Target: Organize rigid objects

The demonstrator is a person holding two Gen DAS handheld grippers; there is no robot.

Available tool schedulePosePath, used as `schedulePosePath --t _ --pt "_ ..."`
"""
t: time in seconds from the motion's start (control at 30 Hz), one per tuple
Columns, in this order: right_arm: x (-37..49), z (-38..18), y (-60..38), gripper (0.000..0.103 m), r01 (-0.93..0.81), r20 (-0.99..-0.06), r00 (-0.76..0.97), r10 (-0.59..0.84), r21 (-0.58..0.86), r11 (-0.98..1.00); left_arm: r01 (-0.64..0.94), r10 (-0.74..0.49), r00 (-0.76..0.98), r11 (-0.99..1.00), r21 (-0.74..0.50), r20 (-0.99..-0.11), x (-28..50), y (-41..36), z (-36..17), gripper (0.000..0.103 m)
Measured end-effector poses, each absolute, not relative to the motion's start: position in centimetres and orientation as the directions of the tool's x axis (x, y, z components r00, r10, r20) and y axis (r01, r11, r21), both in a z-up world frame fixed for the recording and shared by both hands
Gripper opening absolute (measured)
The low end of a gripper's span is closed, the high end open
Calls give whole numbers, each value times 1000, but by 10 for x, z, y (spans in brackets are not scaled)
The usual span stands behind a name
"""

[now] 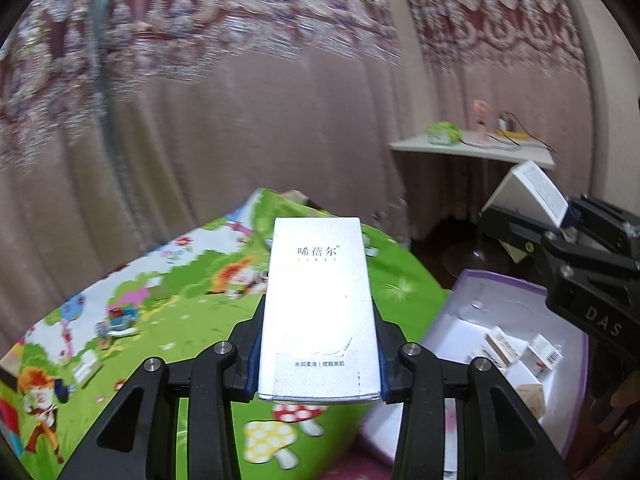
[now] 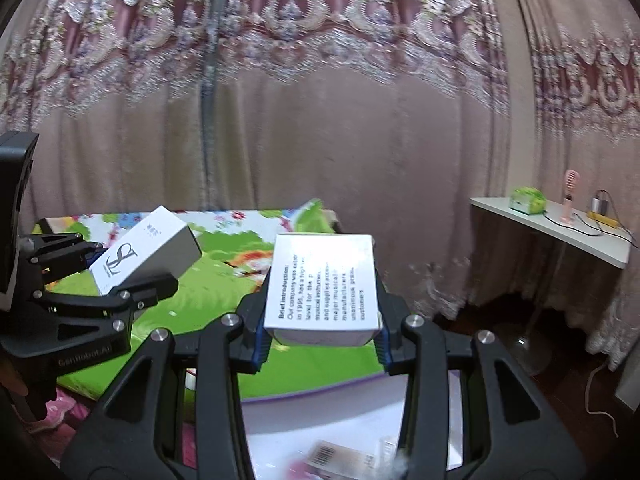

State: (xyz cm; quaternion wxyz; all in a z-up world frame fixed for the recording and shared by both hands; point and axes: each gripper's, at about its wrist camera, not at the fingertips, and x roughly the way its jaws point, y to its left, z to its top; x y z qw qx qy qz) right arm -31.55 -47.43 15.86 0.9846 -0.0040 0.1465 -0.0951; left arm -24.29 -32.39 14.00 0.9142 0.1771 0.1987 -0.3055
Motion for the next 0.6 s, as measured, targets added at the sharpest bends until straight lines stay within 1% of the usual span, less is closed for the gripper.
schedulePosePath --t 0.1,0.33,0.6 --pt "-319 154 -490 45 234 -321 916 -240 -58 971 672 -511 693 713 199 -509 -247 -344 130 43" --pt "-326 131 -523 45 309 -443 840 -313 -83 947 752 -539 606 628 200 -585 -259 -382 108 43" --pt "-333 100 -549 45 342 -591 733 -337 -108 934 839 -558 433 536 91 -708 -263 -408 78 43"
